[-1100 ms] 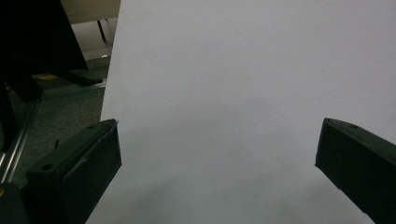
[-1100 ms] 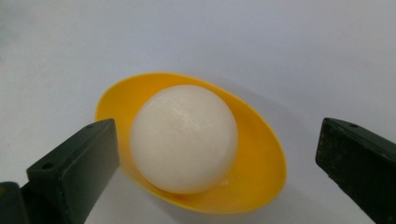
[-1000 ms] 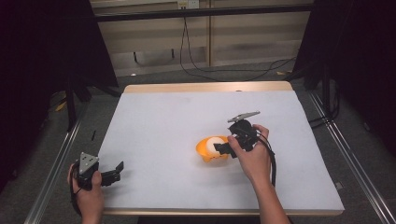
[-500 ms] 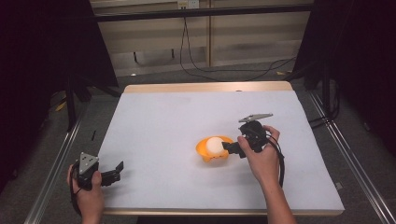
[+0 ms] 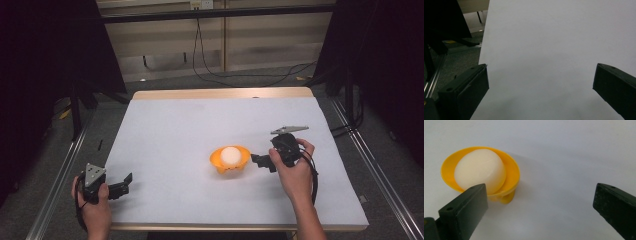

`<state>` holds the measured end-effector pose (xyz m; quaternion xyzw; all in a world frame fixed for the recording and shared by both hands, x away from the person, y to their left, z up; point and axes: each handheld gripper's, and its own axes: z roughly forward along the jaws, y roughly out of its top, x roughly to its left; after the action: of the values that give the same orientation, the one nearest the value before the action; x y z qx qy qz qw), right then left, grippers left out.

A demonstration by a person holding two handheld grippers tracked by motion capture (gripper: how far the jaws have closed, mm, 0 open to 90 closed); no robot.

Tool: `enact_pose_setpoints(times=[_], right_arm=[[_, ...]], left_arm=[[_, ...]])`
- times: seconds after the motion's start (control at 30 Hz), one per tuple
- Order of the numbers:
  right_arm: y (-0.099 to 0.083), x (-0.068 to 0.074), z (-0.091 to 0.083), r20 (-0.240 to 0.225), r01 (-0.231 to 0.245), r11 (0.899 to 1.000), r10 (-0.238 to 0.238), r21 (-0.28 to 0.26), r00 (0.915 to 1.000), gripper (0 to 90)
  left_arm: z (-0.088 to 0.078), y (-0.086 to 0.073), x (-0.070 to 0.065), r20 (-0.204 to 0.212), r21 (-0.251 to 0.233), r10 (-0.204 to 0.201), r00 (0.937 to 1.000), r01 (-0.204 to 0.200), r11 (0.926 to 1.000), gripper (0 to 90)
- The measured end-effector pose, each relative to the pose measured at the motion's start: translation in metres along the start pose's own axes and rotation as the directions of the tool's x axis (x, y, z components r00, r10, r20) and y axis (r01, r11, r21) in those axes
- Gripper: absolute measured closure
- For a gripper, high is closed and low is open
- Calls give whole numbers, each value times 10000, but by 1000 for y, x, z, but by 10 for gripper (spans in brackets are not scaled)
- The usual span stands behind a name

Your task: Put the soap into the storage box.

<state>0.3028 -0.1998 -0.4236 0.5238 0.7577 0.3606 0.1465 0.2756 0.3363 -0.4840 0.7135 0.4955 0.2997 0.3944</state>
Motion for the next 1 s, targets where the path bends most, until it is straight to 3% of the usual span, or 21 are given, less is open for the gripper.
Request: enact_pose_setpoints(times=[1.0], right_arm=[[-55,-49,-24,750,-774,9967,791,-248,9940,14]], left_arm=[[0,0,0,41,-31,55,10000,-55,10000,2]])
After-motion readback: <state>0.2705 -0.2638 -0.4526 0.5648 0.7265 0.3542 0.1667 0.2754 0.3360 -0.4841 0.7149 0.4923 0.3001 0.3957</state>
